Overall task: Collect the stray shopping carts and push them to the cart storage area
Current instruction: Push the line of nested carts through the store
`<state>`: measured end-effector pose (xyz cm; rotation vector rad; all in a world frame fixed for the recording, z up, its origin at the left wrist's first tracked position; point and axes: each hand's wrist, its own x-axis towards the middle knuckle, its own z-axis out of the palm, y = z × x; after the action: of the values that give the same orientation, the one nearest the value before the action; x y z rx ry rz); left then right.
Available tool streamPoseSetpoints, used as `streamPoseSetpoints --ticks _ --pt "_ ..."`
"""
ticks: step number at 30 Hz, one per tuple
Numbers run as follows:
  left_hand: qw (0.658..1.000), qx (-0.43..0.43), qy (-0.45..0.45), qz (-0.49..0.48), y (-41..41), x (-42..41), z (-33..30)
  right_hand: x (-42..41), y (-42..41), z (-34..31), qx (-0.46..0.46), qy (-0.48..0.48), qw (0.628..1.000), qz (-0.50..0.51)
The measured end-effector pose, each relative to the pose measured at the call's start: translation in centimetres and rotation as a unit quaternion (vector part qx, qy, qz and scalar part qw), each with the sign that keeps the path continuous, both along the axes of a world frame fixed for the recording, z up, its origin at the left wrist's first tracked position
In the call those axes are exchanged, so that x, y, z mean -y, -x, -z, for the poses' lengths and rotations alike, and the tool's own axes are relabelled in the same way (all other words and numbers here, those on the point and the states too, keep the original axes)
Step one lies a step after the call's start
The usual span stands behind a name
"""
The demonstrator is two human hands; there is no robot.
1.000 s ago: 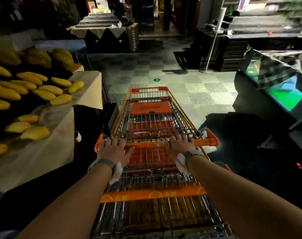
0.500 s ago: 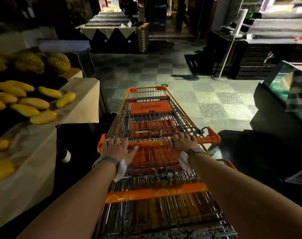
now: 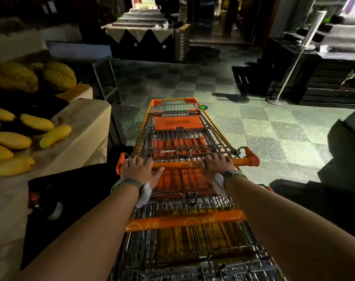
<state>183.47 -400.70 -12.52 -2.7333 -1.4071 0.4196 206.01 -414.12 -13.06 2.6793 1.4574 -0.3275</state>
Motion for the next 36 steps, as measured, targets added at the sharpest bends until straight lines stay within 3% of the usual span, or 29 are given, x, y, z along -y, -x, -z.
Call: streamPoseSetpoints --ticks 12,16,23,36 --pt "0.999 0.011 0.004 -0.04 -15.6 -13.1 0.2 -15.0 -17.1 0.6 -0.004 -0.005 0.999 -0.043" --pt "0.997 0.026 0.004 -0.069 -25.2 -19.8 0.6 -22.7 -26.7 0.6 -0.006 -0.015 0.998 -0.061" --pt "0.996 0.016 -0.009 -0.086 -31.6 -24.9 0.3 -29.1 -33.5 0.3 0.001 -0.024 0.996 -0.086" --pt "0.993 0.021 -0.008 -0.115 -48.4 -43.9 0.3 -50.0 -51.2 0.5 -0.008 -0.011 0.993 -0.117"
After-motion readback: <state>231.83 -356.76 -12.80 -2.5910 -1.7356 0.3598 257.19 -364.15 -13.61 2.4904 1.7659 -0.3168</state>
